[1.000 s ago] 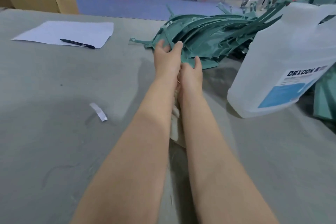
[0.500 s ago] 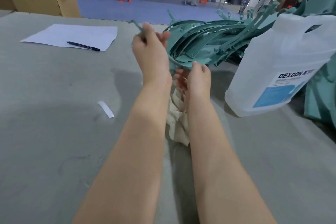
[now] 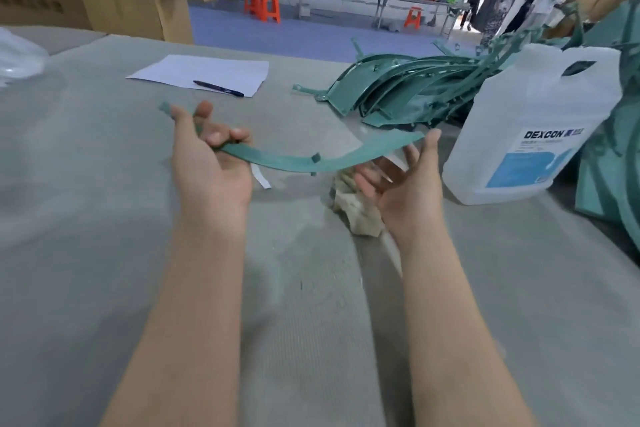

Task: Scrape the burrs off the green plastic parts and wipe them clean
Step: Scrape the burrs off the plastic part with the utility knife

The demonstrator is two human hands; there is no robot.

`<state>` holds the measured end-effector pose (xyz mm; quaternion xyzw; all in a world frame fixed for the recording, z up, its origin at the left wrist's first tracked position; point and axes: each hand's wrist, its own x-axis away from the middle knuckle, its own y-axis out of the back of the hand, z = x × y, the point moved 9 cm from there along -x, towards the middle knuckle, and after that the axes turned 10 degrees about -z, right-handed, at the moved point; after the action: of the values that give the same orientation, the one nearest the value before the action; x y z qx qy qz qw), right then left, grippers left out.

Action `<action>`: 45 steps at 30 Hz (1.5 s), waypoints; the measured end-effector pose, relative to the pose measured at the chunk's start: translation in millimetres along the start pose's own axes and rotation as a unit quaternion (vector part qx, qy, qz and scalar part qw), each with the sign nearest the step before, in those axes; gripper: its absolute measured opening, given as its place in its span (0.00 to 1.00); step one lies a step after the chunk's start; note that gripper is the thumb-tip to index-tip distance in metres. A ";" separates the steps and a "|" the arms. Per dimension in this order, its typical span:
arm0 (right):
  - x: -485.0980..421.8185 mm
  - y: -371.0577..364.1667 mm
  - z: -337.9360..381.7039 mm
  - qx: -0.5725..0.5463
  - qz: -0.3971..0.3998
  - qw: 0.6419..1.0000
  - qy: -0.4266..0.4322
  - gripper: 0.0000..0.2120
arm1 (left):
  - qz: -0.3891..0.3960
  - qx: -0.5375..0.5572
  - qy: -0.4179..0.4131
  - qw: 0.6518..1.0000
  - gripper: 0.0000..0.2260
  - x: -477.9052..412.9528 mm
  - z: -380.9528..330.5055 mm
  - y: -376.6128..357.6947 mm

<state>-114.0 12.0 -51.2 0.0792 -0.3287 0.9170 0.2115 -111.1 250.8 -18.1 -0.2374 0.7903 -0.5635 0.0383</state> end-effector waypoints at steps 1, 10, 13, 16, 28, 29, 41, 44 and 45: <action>3.0 -2.1 -4.7 0.007 0.021 1.000 -0.021 0.24 | 0.014 0.006 0.002 1.000 0.14 -0.2 -1.8 6.5; 4.0 7.7 -10.0 -0.084 -0.015 0.996 -0.028 0.10 | -0.002 -0.267 0.023 0.963 0.19 -12.6 39.7 36.3; 0.7 0.3 -18.8 -0.143 -0.009 0.989 -0.041 0.11 | 0.084 -0.357 0.059 0.929 0.11 9.9 77.0 25.2; -3.9 -4.5 -28.5 -0.133 -0.010 0.990 -0.037 0.10 | 0.132 -0.393 0.054 0.908 0.03 22.7 90.9 17.7; -10.3 28.2 -12.1 0.025 -0.125 0.990 0.062 0.11 | 0.098 -0.376 -0.025 0.921 0.13 11.6 70.3 20.3; -9.9 28.5 -10.9 0.050 -0.127 0.988 0.073 0.11 | 0.088 -0.372 -0.022 0.924 0.13 10.7 69.3 21.7; 22.3 -29.0 -28.4 0.068 0.080 0.994 0.008 0.05 | 0.131 -0.208 0.117 0.962 0.09 25.7 78.6 7.5; 37.5 -46.1 -43.1 0.185 0.145 0.972 0.030 0.06 | 0.127 -0.307 0.123 0.935 0.10 25.8 88.7 16.4; 38.7 -47.2 -45.2 0.234 0.145 0.960 0.053 0.09 | 0.130 -0.335 0.131 0.924 0.10 25.5 90.5 18.9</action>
<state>-128.2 86.5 -48.2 0.0290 -0.1014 0.9920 0.0687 -110.3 165.9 -62.8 -0.0556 0.9549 -0.2820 -0.0748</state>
